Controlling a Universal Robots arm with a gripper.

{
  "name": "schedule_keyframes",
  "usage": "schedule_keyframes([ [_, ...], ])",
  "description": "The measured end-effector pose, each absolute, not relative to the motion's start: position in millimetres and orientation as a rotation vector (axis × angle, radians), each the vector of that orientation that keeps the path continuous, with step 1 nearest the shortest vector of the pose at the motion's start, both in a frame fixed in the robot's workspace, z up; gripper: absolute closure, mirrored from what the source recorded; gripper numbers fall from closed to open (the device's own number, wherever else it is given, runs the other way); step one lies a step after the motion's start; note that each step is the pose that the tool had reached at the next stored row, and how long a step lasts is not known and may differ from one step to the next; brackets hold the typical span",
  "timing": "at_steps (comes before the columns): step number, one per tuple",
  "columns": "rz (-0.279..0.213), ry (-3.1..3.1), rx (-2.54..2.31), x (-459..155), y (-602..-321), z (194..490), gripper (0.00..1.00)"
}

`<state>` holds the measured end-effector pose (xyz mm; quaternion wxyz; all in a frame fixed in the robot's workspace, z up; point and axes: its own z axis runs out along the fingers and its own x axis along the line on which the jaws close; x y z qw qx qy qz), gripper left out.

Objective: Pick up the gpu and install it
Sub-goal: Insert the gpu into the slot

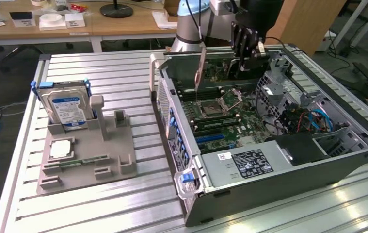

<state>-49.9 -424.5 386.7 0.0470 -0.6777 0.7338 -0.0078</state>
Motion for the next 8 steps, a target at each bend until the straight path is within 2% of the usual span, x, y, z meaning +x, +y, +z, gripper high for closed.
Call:
schedule_keyframes([
  [8,-0.024,2.239,-2.068,-49.9,-424.5,384.0,0.72],
])
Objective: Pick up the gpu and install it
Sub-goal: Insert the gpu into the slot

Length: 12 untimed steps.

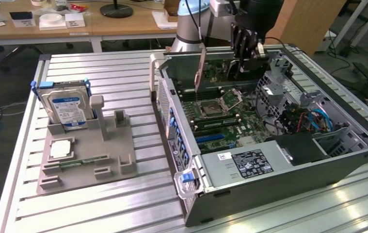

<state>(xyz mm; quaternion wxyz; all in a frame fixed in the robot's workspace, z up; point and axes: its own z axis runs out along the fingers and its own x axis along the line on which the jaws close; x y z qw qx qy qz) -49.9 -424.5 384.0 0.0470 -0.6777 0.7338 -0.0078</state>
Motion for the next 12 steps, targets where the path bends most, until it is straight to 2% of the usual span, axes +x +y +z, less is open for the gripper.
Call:
schedule_keyframes([
  [12,-0.025,2.238,-2.067,-49.9,-424.5,379.7,0.72],
])
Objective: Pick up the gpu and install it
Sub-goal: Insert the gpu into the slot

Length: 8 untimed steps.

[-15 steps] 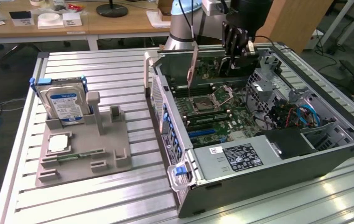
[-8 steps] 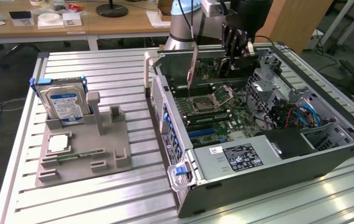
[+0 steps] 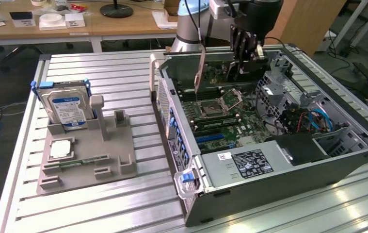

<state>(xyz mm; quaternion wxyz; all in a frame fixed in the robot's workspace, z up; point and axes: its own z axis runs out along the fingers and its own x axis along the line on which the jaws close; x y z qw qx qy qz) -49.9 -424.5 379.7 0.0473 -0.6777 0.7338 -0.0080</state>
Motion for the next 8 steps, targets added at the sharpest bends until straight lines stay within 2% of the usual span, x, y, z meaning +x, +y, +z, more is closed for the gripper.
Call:
schedule_keyframes([
  [8,-0.025,2.238,-2.067,-49.9,-424.5,376.0,0.72],
])
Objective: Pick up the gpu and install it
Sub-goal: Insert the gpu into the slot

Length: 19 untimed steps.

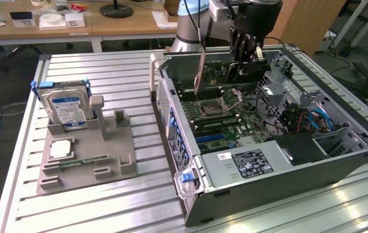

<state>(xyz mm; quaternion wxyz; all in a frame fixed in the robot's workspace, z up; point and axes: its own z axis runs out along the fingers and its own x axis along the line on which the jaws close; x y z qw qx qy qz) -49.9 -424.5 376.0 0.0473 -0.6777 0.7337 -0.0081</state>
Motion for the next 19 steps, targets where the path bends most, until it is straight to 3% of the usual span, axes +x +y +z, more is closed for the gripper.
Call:
schedule_keyframes([
  [19,-0.016,2.242,-2.073,-50,-425,360,0.72],
])
